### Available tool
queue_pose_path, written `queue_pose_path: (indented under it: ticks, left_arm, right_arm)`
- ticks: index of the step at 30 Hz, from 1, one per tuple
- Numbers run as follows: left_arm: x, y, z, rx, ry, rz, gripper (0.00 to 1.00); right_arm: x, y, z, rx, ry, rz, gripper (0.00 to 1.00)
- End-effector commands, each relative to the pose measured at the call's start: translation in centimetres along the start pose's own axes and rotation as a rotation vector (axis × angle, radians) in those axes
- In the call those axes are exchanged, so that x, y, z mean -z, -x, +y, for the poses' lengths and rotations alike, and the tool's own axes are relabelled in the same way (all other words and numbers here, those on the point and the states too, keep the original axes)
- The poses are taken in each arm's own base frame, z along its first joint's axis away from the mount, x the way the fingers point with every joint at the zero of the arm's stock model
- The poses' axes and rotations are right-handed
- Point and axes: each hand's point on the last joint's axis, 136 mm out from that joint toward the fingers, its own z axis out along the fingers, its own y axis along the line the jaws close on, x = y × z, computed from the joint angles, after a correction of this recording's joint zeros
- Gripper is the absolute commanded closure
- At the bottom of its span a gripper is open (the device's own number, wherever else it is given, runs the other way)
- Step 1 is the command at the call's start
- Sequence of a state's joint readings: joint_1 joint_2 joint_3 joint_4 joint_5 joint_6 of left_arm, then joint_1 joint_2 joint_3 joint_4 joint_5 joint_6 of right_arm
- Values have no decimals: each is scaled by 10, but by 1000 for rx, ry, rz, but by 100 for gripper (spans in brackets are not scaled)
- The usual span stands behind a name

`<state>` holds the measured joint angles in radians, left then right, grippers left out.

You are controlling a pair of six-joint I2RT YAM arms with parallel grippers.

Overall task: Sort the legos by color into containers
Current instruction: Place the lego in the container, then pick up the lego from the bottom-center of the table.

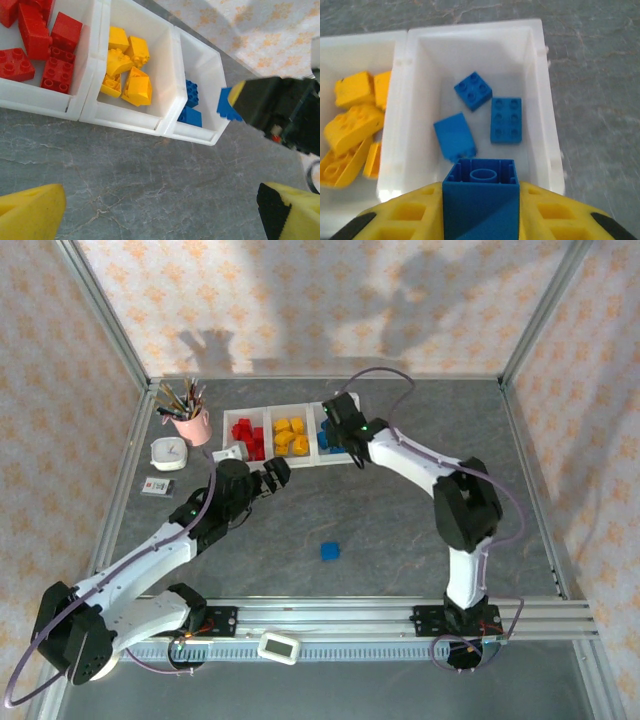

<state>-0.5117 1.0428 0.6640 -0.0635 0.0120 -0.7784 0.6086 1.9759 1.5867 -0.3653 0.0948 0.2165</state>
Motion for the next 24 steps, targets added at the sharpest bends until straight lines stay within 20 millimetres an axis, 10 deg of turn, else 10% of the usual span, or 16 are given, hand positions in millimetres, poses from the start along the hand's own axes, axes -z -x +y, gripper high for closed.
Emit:
queue_pose_path:
  ticks: [1, 10, 18, 24]
  left_arm:
    - [-3, 9, -8, -25, -16, -1, 1]
    - [-11, 12, -5, -22, -8, 10, 1]
    - [-8, 13, -8, -10, -18, 16, 1]
    - [-3, 5, -8, 2, -49, 35, 1]
  right_arm:
    - [-18, 25, -1, 31, -25, -35, 66]
    - [-48, 48, 1, 30, -24, -43, 48]
    - [-4, 57, 16, 8, 115, -74, 44]
    - [36, 28, 17, 16, 154, -50, 43]
